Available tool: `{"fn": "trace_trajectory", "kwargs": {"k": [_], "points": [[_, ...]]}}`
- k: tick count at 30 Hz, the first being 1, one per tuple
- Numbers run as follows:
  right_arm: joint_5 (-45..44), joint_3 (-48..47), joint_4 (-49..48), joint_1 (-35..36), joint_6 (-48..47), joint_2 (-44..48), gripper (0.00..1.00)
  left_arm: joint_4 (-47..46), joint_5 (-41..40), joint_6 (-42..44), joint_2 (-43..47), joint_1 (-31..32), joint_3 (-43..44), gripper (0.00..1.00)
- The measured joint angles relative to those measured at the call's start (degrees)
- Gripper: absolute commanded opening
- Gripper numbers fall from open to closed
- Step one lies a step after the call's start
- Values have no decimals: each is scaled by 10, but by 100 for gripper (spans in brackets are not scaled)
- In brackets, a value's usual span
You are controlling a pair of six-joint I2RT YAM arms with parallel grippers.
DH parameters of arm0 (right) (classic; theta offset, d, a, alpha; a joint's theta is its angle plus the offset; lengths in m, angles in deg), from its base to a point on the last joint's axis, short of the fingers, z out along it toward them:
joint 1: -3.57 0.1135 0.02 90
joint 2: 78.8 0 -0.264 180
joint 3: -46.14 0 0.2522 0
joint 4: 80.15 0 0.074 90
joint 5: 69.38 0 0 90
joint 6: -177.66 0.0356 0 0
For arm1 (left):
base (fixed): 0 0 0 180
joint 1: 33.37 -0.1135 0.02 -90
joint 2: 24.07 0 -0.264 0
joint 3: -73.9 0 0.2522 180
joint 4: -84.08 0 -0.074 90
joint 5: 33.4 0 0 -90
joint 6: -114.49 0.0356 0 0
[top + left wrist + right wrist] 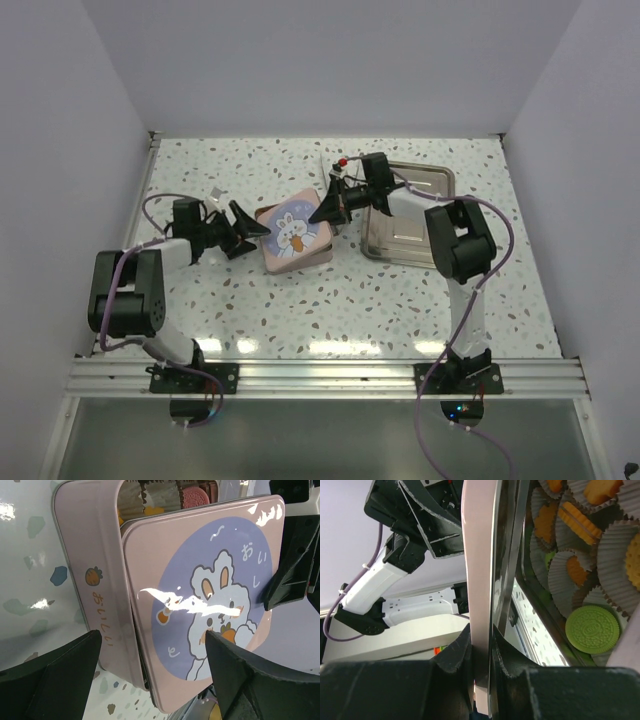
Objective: Pack the cookies
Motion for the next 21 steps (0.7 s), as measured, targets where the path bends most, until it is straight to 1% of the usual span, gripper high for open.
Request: {"fn": "trace_trajectory", "kwargs": {"k": [3,4,5,7,8,10,14,17,21], "points": [[0,1,3,0,-8,-5,0,0,-4,2,-8,5,5,89],[0,1,8,0,-12,-7,2,0,-6,2,-10,6,7,89],[0,1,15,0,-19,-9,9,0,-7,4,-12,7,9,89],[-1,-2,38,-1,-38,-12,18,0,-9,6,-16,8,13,89],[-1,-6,56,-1,-53,-14,32,0,-10,7,-17,8,14,88],[-9,-19,101,-2,-85,-23,47,1,-12,7,-19,8,15,89],[-28,-36,172,-3,-144,-42,60,0,-13,8,-23,8,19,88],[-29,-52,220,-6,-176,-43,64,1,-13,8,-27,8,20,88],[-53,-89,300,-13,-231,-43,66,1,-15,8,-31,8,22,88]]}}
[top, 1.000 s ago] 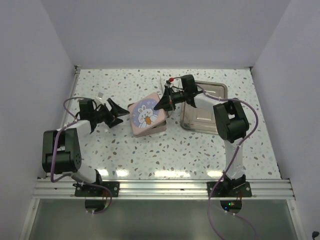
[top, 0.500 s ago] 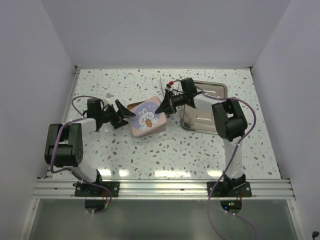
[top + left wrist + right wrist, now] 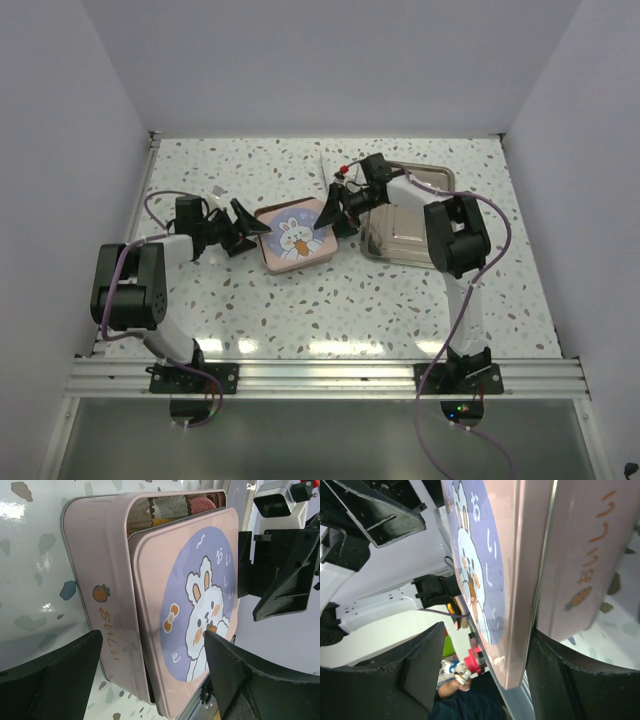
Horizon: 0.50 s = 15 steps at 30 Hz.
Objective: Pack the cookies
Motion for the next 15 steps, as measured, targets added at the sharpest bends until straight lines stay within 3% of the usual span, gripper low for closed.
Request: {"fn": "trace_trajectory", "kwargs": {"k": [8,12,15], "points": [[-68,-50,151,-14,-89,-1,65,0,-2,0,-4,0,3,88],[-88,-47,180,-14,-104,-1,54,0,-2,0,-6,0,3,88],[-93,-40,188,-14,-111,-1,51,0,-2,0,-6,0,4,88]]}}
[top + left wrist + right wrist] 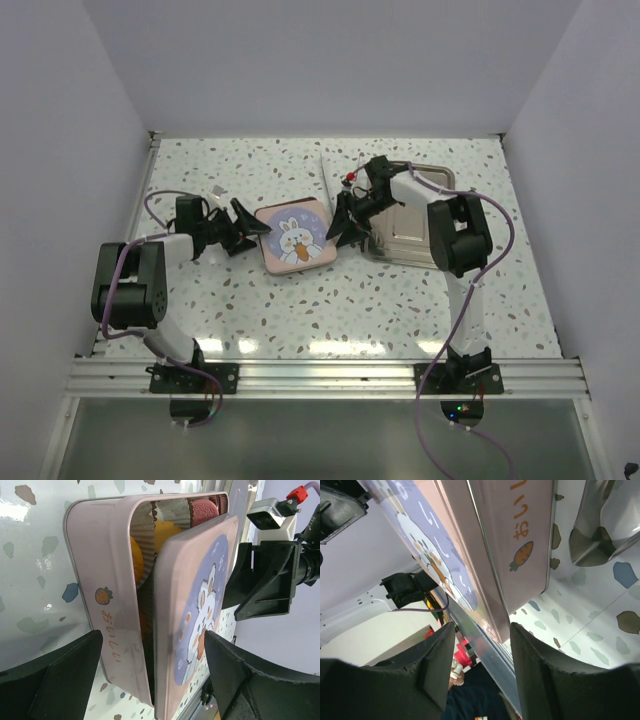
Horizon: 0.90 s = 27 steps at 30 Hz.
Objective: Pack the cookies
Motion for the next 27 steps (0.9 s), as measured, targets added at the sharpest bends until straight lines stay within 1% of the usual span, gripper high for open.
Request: {"fn": "trace_trajectory", "kwargs": {"k": [3,12,15,21,27], "points": [[-3,6,3,0,-2,0,43,0,0,0,0,0,2,87],[-5,7,1,11,2,0,38,0,-2,0,0,0,2,88],[-6,7,-2,18,8,-4,32,0,-2,0,0,0,2,87],[-3,-5,-2,23,45,-25,23,4,-9,12,1,0,2,87],[-5,-37,-6,22,77,-43,18,23,-25,23,7,0,8,87]]}}
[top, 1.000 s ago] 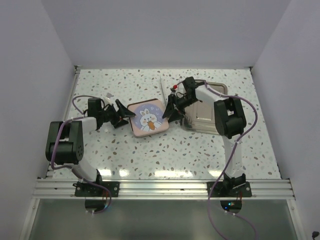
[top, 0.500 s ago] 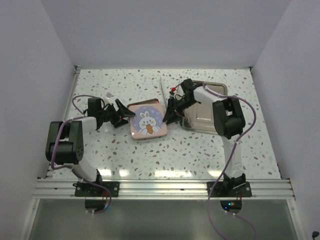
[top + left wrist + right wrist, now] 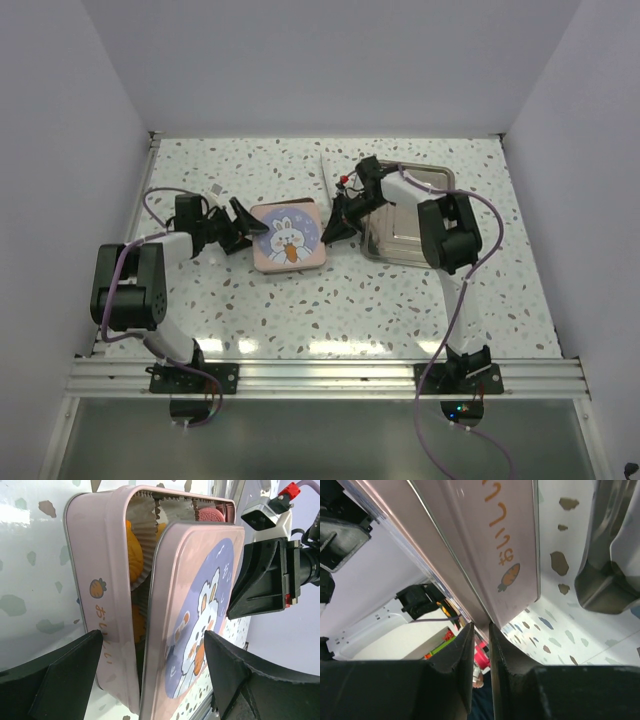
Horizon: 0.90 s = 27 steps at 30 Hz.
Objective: Pack the cookies
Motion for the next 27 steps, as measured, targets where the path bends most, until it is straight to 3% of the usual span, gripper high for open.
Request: {"fn": "trace_trajectory", "kwargs": {"k": [27], "points": [[-20,-96,-33,-2,107,-49,14,63,-46,31,0,3,43,87]]}}
